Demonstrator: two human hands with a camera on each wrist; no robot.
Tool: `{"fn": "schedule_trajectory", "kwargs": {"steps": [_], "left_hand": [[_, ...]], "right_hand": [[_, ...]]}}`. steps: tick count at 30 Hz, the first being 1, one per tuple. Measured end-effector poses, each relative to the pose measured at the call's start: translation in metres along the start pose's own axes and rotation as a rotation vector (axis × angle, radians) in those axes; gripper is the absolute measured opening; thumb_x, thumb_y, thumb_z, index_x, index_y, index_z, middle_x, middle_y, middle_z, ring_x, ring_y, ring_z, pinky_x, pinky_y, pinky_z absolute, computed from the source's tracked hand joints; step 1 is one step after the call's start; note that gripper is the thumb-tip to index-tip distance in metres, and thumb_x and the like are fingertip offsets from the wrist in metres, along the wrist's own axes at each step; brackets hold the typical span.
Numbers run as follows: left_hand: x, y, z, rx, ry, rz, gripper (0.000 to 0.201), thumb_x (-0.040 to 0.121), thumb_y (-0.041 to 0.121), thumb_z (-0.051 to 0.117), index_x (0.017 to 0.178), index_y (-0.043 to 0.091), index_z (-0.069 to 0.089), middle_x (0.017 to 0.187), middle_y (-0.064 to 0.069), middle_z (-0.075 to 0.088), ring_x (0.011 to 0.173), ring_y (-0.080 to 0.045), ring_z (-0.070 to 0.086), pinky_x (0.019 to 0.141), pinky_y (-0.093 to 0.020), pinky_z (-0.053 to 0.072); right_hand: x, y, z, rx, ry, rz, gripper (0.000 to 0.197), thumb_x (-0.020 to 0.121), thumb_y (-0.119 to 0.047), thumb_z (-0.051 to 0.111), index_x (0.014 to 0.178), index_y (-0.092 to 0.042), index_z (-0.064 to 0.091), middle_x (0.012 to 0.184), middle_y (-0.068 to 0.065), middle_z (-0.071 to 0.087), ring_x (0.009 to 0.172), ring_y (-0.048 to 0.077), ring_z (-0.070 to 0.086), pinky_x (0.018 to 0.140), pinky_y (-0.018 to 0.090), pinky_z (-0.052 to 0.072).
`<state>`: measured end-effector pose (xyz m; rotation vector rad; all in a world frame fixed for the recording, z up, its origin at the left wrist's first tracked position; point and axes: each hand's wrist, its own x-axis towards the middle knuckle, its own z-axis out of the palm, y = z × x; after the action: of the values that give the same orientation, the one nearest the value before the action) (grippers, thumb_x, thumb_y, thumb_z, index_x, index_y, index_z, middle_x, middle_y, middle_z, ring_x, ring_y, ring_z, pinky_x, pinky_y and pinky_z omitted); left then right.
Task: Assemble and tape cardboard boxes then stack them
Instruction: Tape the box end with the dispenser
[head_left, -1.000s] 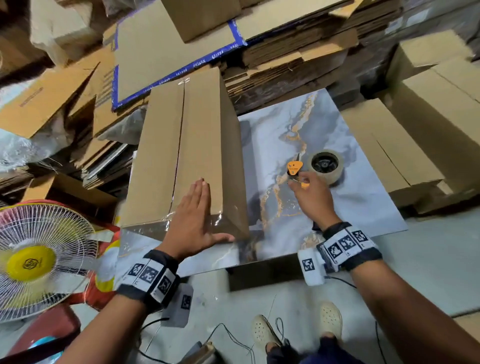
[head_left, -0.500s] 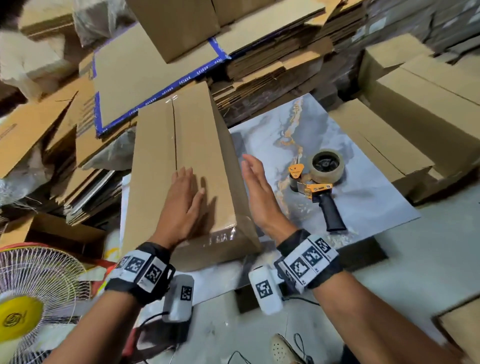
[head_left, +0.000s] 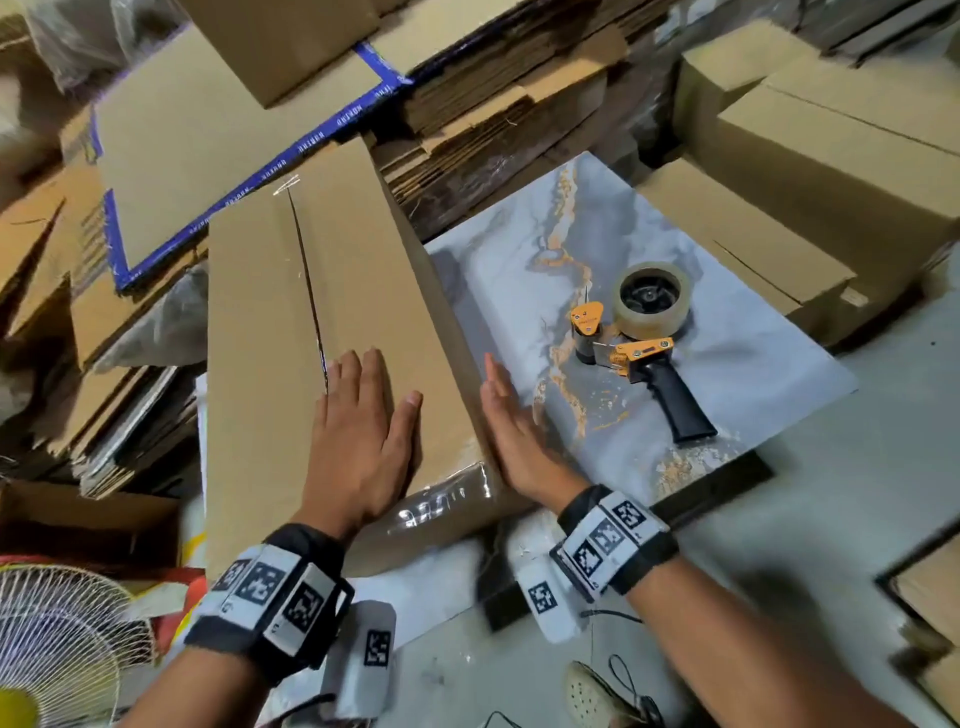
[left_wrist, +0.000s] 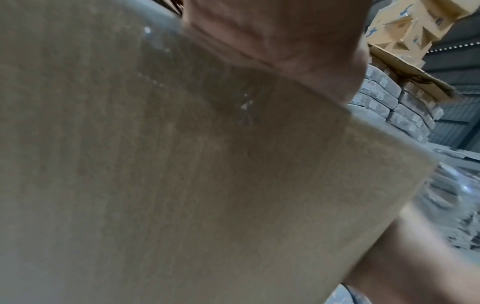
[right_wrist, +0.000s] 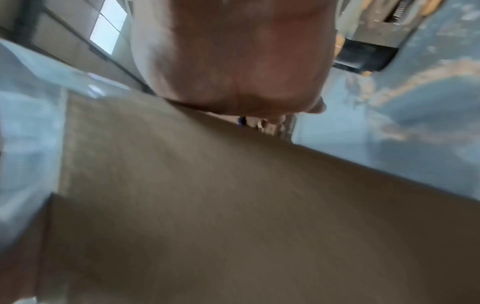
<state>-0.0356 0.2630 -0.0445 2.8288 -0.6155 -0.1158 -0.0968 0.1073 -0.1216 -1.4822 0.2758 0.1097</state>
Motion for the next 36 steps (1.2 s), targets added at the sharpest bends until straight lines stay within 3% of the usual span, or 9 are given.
{"fn": "schedule_trajectory", "kwargs": {"steps": [2,7,10,14,21,25,28,32,36], "left_hand": [[0.001,0.001,0.000,0.012,0.007,0.014,0.074,0.098,0.057,0.019,0.157,0.012,0.019,0.165,-0.014,0.019,0.155,-0.028,0.009,0.122,-0.048,0.016],[-0.003,0.003,-0.002,0.000,-0.009,-0.001,0.074,0.099,0.056,0.020,0.158,0.013,0.017,0.167,-0.014,0.014,0.156,-0.028,0.005,0.122,-0.046,0.012],[-0.003,0.002,-0.002,0.007,-0.014,-0.007,0.074,0.099,0.058,0.019,0.160,0.014,0.016,0.167,-0.015,0.013,0.156,-0.029,0.005,0.124,-0.049,0.011],[-0.003,0.004,-0.004,0.020,0.004,-0.006,0.074,0.099,0.058,0.020,0.158,0.014,0.021,0.166,-0.017,0.017,0.155,-0.030,0.009,0.124,-0.052,0.012],[-0.004,0.009,-0.005,0.001,0.011,-0.042,0.079,0.096,0.060,0.021,0.160,0.013,0.017,0.168,-0.011,0.015,0.156,-0.024,0.007,0.124,-0.054,0.006],[-0.006,0.009,-0.006,-0.008,0.010,-0.056,0.080,0.096,0.061,0.021,0.161,0.013,0.015,0.169,-0.010,0.014,0.156,-0.023,0.006,0.124,-0.055,0.005],[-0.004,0.009,-0.005,-0.016,0.014,-0.058,0.080,0.097,0.060,0.023,0.160,0.013,0.015,0.168,-0.010,0.014,0.156,-0.023,0.006,0.124,-0.055,0.005],[-0.004,0.009,-0.003,-0.015,0.036,-0.046,0.071,0.104,0.054,0.030,0.160,0.012,0.015,0.168,-0.009,0.015,0.156,-0.024,0.006,0.123,-0.055,0.004],[-0.005,0.006,-0.002,-0.020,0.040,-0.055,0.072,0.104,0.056,0.030,0.160,0.013,0.015,0.169,-0.008,0.015,0.156,-0.022,0.004,0.124,-0.055,0.003]], "right_hand": [[0.006,-0.028,-0.004,0.223,0.039,-0.038,0.082,0.092,-0.079,0.014,0.161,-0.035,0.007,0.168,-0.016,0.001,0.152,-0.003,-0.001,0.128,0.038,-0.002],[-0.006,-0.037,0.018,0.230,-0.003,-0.205,0.060,0.100,-0.066,0.013,0.155,-0.044,0.010,0.163,-0.028,0.008,0.142,-0.020,0.006,0.126,0.028,0.004],[-0.009,-0.019,0.019,0.183,0.020,-0.187,0.078,0.087,-0.084,0.021,0.154,-0.047,0.011,0.168,-0.016,0.005,0.151,-0.008,0.002,0.127,0.034,0.005],[-0.006,-0.012,0.002,-0.133,-0.009,-0.100,0.072,0.096,-0.073,0.013,0.159,-0.041,0.000,0.170,-0.010,-0.006,0.154,0.004,-0.010,0.125,0.052,-0.006],[-0.002,-0.039,0.020,0.324,0.026,-0.178,0.079,0.097,-0.070,0.013,0.162,-0.027,0.002,0.169,-0.014,-0.001,0.151,-0.004,0.001,0.126,0.030,0.002],[-0.017,-0.020,0.013,0.109,0.043,-0.021,0.060,0.107,-0.051,0.011,0.162,-0.030,-0.001,0.169,-0.008,-0.003,0.154,0.007,-0.005,0.126,0.039,-0.005],[-0.010,-0.017,0.005,-0.021,0.023,0.018,0.070,0.100,-0.067,0.012,0.160,-0.036,-0.005,0.169,-0.006,-0.010,0.154,0.010,-0.014,0.125,0.049,-0.008],[-0.001,-0.034,0.013,0.292,0.062,-0.104,0.088,0.091,-0.078,0.016,0.162,-0.029,0.006,0.169,-0.013,0.004,0.152,-0.001,0.003,0.123,0.024,0.005],[-0.009,-0.029,0.021,0.232,0.064,-0.114,0.064,0.106,-0.056,0.013,0.162,-0.027,0.005,0.169,-0.013,0.003,0.152,-0.001,0.004,0.121,0.021,0.004]]}}
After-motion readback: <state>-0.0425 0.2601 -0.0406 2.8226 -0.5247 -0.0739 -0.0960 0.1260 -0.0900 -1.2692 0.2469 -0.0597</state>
